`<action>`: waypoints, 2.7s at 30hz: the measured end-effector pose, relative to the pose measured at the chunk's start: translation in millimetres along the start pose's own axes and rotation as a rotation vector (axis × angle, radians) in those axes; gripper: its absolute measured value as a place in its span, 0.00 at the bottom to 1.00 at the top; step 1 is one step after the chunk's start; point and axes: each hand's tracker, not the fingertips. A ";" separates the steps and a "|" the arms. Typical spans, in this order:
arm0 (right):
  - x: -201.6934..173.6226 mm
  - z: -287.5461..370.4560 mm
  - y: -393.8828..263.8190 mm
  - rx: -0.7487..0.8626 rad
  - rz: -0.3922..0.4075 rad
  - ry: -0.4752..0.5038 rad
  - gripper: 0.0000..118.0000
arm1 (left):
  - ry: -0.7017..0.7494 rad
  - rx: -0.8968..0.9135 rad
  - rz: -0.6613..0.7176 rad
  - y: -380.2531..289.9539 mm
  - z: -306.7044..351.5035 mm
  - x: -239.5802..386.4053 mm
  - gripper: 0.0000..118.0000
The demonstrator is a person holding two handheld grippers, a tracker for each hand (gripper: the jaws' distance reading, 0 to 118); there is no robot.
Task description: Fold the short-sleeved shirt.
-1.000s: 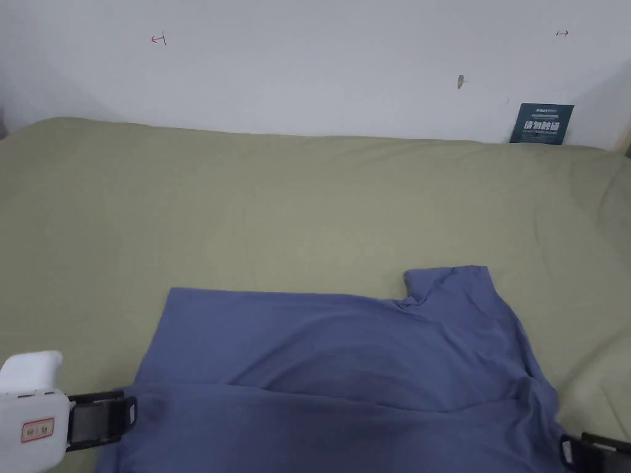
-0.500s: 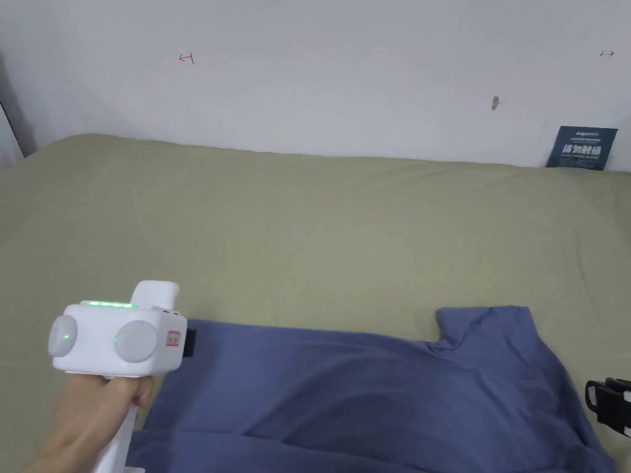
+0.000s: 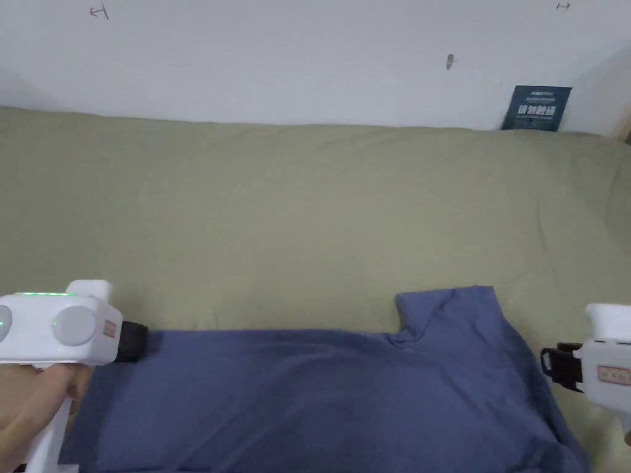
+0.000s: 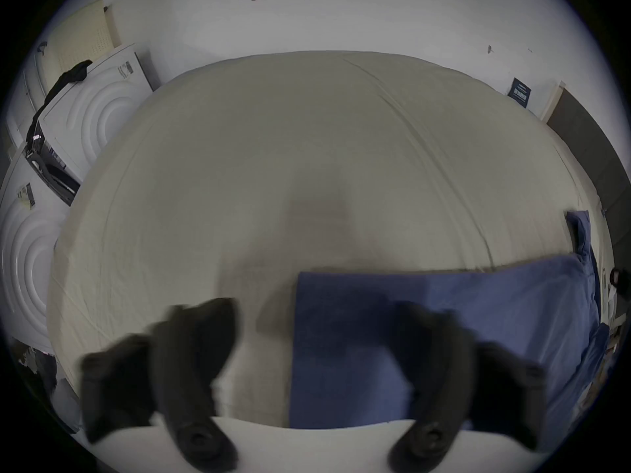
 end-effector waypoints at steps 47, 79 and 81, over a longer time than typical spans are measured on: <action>8.1 150.5 -122.5 -0.029 0.075 0.200 0.05 | -0.167 0.146 0.036 -182.7 187.5 -79.3 0.05; -127.4 223.5 -149.6 0.529 0.089 -0.001 0.01 | -0.174 0.583 -0.027 -211.4 281.9 27.1 0.03; -144.6 223.2 -151.4 0.528 0.131 0.015 0.01 | -0.171 0.591 -0.029 -214.1 285.1 35.1 0.03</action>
